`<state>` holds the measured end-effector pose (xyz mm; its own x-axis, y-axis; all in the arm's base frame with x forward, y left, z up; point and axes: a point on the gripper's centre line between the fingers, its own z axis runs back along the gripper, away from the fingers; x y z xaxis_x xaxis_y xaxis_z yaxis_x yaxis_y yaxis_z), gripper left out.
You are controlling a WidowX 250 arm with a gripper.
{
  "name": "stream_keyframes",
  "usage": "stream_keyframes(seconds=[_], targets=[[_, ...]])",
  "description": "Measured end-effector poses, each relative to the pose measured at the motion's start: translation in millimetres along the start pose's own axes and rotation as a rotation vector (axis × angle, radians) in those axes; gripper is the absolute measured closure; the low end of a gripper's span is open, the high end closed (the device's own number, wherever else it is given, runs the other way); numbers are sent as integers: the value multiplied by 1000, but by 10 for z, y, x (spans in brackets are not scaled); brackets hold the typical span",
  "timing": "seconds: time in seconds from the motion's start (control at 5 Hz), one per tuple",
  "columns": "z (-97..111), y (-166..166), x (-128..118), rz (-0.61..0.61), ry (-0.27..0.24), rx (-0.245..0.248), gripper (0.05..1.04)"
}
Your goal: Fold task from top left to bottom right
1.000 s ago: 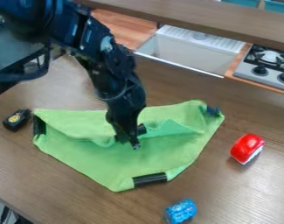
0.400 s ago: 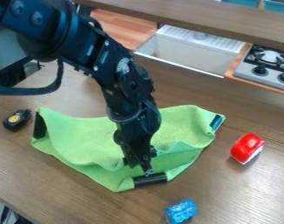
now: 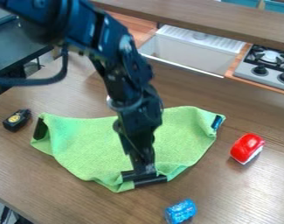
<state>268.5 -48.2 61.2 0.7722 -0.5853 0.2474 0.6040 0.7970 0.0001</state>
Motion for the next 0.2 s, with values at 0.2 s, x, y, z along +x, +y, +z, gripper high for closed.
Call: stream_keyframes(seconds=[0.2], targets=[[134,18,51,-14,-8,-59,84]])
